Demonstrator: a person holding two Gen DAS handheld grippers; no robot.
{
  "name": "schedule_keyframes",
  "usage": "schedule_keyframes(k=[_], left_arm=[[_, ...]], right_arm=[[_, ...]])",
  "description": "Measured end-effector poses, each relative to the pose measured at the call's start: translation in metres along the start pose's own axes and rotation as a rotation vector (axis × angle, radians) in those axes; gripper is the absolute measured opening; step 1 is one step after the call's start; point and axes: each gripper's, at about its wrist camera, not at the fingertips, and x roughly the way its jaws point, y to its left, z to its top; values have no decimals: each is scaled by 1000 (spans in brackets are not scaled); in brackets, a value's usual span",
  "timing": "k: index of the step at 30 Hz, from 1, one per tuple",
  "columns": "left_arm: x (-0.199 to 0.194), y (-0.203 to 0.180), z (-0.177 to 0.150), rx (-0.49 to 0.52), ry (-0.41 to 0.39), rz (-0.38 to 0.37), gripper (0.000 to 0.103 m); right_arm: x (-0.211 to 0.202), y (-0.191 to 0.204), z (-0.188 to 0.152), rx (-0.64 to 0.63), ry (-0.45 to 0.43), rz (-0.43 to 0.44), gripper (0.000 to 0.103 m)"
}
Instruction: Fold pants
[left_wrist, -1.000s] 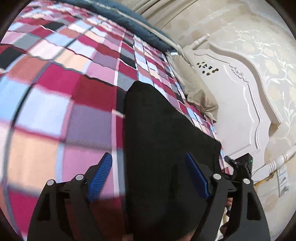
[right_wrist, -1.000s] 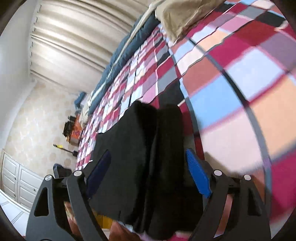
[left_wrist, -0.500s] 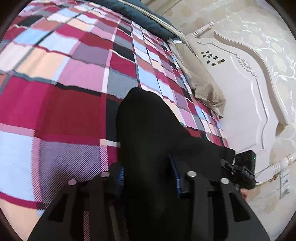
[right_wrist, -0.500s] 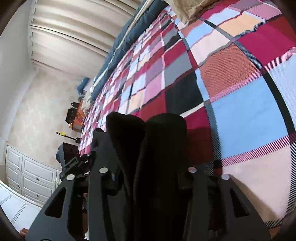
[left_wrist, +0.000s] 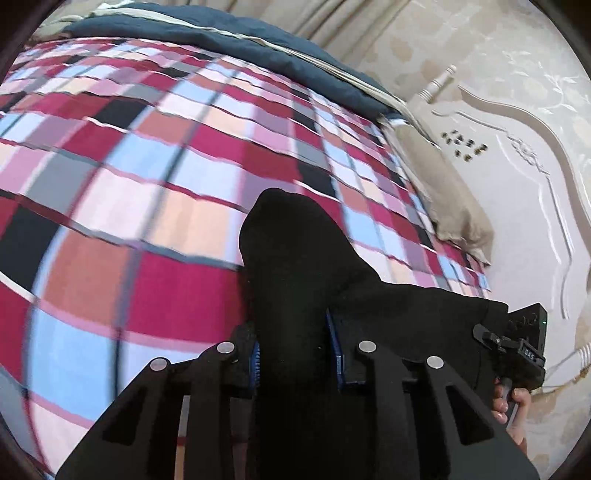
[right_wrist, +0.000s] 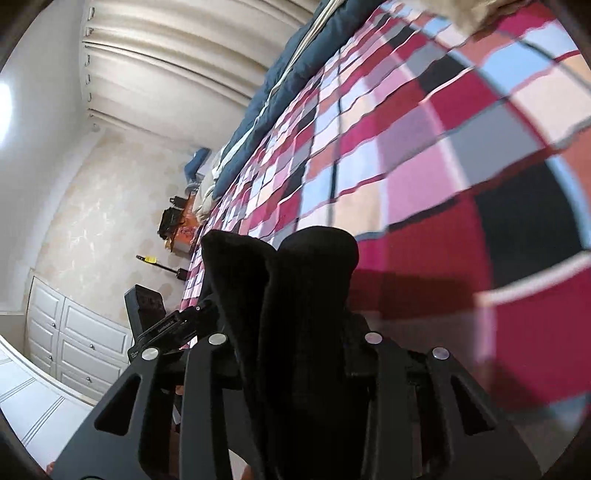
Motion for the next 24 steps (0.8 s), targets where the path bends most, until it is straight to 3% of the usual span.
schedule_keyframes(k=[10,14,24], left_arm=[[8,26,19,-22,11,36,28],[6,21,29,15,-25,62,28],[23,20,79,52,-76,116,29]], right_arm=[[27,12,7,2,13,-1,32],[27,20,12,-23,-6,1,32],[57,19,56,-22,-42,8,32]])
